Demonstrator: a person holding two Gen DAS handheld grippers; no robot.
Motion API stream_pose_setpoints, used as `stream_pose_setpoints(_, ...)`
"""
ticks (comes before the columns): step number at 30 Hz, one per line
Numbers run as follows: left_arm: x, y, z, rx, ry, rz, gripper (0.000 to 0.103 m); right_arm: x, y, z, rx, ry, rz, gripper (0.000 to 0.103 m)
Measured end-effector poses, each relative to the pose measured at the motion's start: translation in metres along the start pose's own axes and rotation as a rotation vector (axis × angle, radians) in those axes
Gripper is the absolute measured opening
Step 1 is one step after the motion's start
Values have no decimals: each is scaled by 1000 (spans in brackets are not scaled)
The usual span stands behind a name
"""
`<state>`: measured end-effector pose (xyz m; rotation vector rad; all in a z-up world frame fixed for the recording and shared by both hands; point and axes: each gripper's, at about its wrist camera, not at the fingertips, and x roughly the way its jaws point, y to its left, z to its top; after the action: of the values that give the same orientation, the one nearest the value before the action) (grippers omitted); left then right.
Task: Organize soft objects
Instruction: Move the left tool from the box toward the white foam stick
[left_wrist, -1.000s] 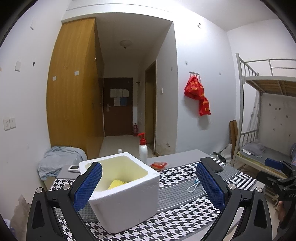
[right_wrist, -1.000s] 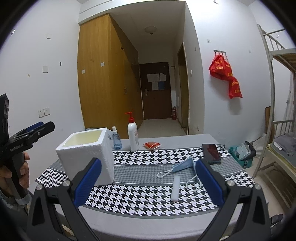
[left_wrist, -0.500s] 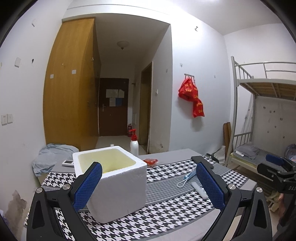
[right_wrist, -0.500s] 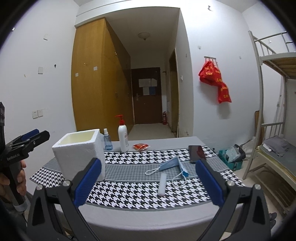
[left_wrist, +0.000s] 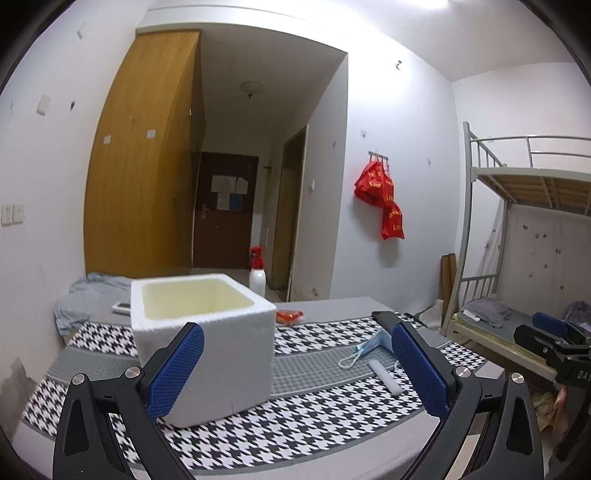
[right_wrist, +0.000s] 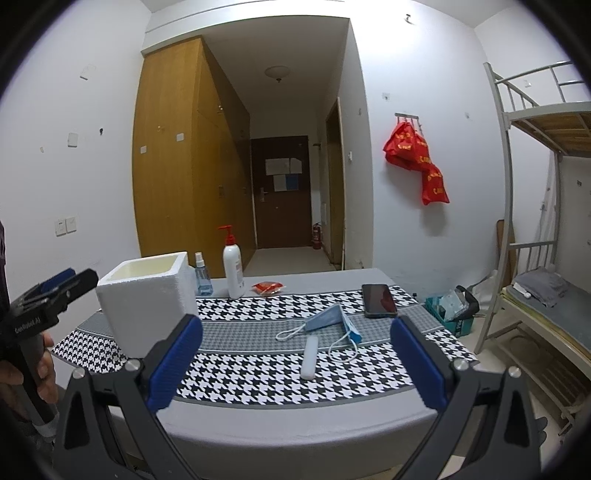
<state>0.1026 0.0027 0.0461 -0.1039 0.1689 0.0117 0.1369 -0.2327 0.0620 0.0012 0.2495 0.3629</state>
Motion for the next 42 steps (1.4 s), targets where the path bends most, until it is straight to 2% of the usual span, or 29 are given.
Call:
stream_pose_setpoints(4,6,-2,-7,-6,26,2,102,0,-5,-5,2,1,-21,103)
stream_pose_setpoints(10,10,-8,-12,-2,19,-4,102,6,-7,-11,-12,19,-27,103)
stream_pose_setpoints(16,20,-18,-18,3,49,-38,102,16,-23,-14,37,39,-39,103)
stream_pose_setpoints(29,59,-52,-29,61,118,-95,102,36,-59,-24,108,81,-97,103)
stream_pose_setpoints(42,91,-72,-35,101,172,-135,102,65,-76,-33,110,125,-99,103)
